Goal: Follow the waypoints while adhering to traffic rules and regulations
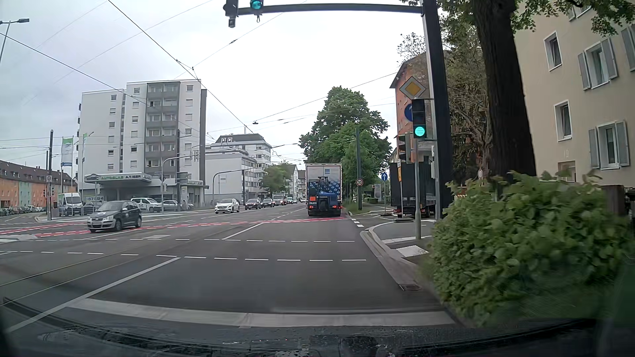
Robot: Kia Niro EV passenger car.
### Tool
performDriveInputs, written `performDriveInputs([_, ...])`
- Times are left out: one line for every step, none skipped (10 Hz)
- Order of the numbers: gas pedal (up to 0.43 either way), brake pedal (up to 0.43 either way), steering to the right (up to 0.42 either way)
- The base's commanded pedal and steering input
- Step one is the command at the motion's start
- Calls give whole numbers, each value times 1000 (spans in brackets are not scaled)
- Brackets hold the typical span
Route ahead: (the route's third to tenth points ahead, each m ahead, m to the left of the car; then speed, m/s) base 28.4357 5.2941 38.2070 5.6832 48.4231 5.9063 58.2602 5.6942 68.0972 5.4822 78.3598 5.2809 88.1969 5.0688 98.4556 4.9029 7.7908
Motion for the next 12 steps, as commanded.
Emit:
performDriveInputs([79,0,-4])
performDriveInputs([79,0,-4])
performDriveInputs([79,0,-4])
performDriveInputs([79,0,-4])
performDriveInputs([79,0,-3])
performDriveInputs([79,0,-3])
performDriveInputs([79,0,-3])
performDriveInputs([79,0,-2])
performDriveInputs([79,0,-2])
performDriveInputs([79,0,-2])
performDriveInputs([79,0,-2])
performDriveInputs([79,0,-2])
